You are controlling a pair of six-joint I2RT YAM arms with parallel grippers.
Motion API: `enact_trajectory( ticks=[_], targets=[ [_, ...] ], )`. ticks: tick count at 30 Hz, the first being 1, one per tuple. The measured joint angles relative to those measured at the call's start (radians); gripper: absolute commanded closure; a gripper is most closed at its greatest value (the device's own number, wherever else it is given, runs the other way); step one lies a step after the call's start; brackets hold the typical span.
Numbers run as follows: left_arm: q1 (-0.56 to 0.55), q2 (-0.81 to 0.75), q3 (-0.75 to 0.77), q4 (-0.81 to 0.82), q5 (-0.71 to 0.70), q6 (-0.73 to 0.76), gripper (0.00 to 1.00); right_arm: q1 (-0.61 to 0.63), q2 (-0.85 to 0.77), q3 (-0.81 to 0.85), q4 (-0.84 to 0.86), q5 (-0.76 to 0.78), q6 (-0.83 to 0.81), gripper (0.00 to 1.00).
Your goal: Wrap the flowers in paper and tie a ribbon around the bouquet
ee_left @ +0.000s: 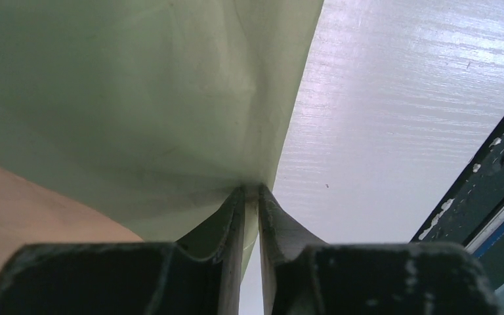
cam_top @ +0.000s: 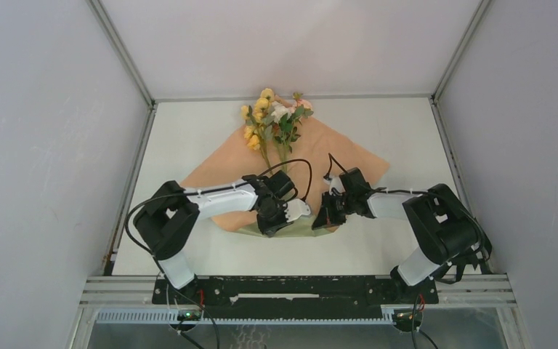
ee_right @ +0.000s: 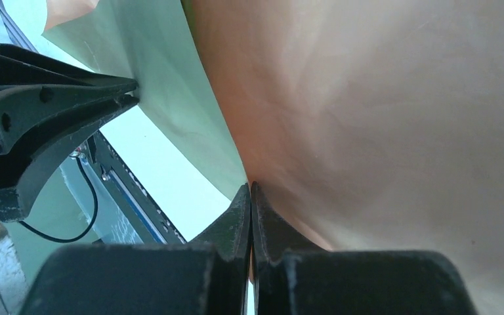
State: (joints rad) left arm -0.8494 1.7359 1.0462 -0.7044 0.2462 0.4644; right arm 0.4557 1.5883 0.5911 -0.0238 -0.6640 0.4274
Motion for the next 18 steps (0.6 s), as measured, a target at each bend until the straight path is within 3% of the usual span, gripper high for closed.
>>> enact_trajectory(
  ticks=[7,12,15,18],
  targets=[
    [0.004,-0.044,-0.055,-0.001,-0.017,0.014,0.81,-0.011,0.017,0.043,-0.093,0.037,-0.012,0.85],
    [0.020,-0.055,-0.068,-0.019,0.003,0.014,0.81,-0.022,-0.089,0.102,-0.286,0.233,-0.035,0.70],
    [0.024,-0.053,-0.068,-0.020,0.019,0.014,0.81,-0.023,-0.272,0.106,-0.387,0.356,-0.027,0.71],
    [0.026,-0.052,-0.067,-0.020,0.022,0.014,0.81,0.001,-0.422,0.105,-0.402,0.409,0.007,0.81]
  ],
)
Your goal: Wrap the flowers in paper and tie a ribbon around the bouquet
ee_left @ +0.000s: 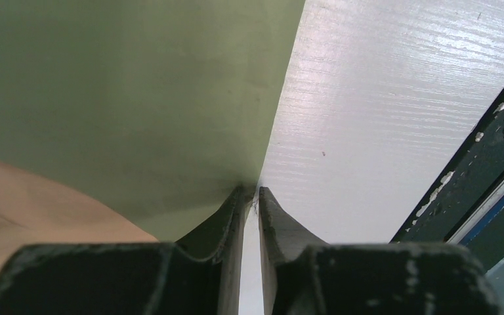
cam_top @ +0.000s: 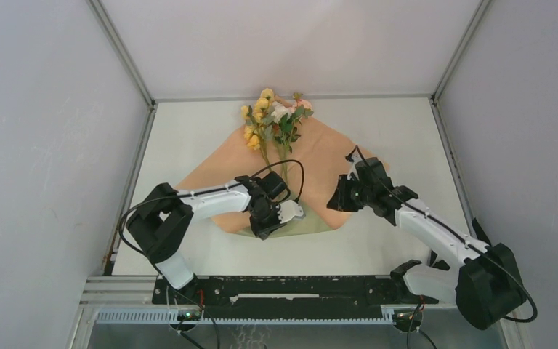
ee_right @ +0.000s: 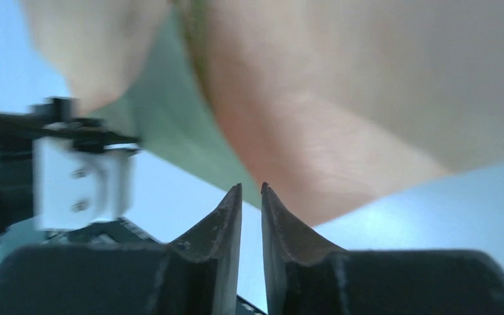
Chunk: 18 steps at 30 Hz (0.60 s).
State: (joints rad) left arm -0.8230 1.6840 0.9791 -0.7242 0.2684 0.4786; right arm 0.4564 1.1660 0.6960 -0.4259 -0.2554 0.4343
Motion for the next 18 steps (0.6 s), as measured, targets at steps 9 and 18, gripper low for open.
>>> enact_trajectory(
  ticks=[9,18],
  targets=[
    [0.015,0.001,-0.001,-0.002,0.031,0.000,0.81,0.111,0.241,-0.176,0.444,-0.260,0.272,1.00],
    [0.079,0.025,0.010,-0.045,0.100,-0.006,0.81,0.102,0.408,-0.196,0.539,-0.316,0.351,1.00]
  ],
)
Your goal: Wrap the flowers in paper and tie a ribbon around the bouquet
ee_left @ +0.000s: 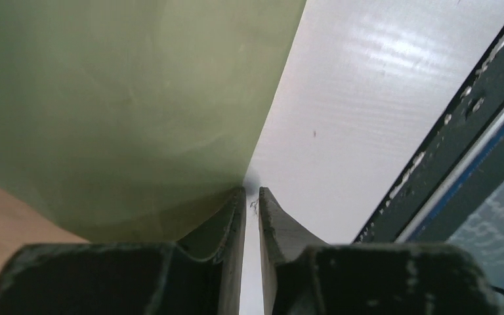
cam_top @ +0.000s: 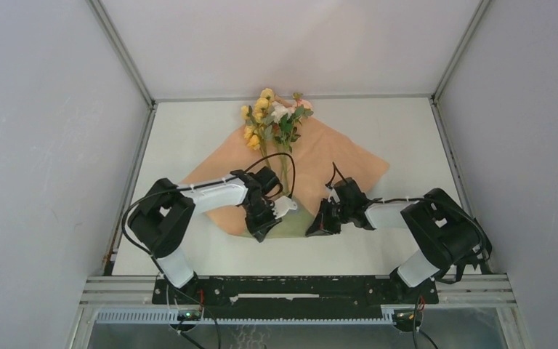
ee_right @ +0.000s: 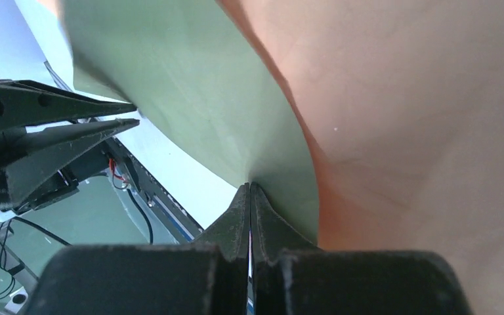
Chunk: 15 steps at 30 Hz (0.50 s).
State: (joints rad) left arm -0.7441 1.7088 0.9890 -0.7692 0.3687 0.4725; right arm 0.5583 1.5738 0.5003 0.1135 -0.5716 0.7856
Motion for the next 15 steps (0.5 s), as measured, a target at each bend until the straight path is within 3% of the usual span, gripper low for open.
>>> enact_trajectory(
  ticks=[8,11,15],
  targets=[
    [0.143,0.054,0.007,-0.210,0.000,0.003,0.75,-0.019,-0.061,0.006,-0.097,0.069,-0.045,1.00],
    [0.167,0.061,-0.014,-0.288,-0.057,0.042,0.82,-0.013,-0.085,0.006,-0.127,0.101,-0.057,1.00],
    [0.208,0.089,-0.026,-0.352,-0.103,0.072,0.83,-0.005,-0.099,0.006,-0.137,0.127,-0.063,1.00]
  ],
)
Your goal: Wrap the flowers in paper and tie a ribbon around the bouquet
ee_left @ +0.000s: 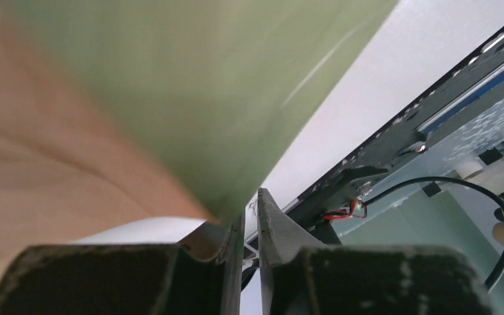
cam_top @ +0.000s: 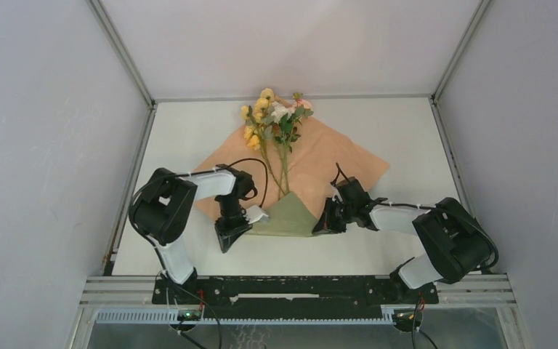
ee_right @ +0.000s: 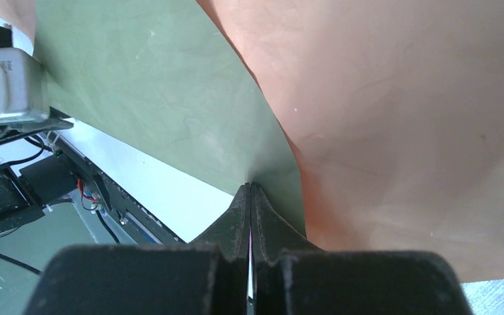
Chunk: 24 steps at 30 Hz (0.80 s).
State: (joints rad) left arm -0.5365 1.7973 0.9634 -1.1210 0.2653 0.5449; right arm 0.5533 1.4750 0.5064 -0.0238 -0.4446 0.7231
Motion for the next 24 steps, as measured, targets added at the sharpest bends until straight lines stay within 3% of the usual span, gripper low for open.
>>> enact_trajectory(
  ticks=[6,8,11,16,20,24],
  targets=[
    [0.064,-0.136,0.004,-0.087,0.004,0.074,0.86,0.002,-0.022,0.000,-0.031,0.028,-0.003,1.00],
    [0.049,-0.213,0.061,-0.128,0.041,0.072,0.92,0.003,-0.027,0.000,-0.039,0.036,-0.003,1.00],
    [0.003,-0.264,0.167,-0.052,0.062,0.034,0.95,0.003,-0.027,0.001,-0.040,0.036,-0.003,1.00],
    [-0.088,-0.187,0.219,0.129,0.027,0.011,0.94,0.003,-0.021,0.010,-0.052,0.035,-0.002,1.00],
    [-0.140,-0.085,0.219,0.175,-0.007,0.036,0.92,0.003,-0.019,0.013,-0.057,0.035,-0.002,0.99],
    [-0.156,-0.079,0.192,0.214,-0.094,0.097,0.92,0.003,-0.018,0.014,-0.058,0.035,-0.002,0.99]
  ],
)
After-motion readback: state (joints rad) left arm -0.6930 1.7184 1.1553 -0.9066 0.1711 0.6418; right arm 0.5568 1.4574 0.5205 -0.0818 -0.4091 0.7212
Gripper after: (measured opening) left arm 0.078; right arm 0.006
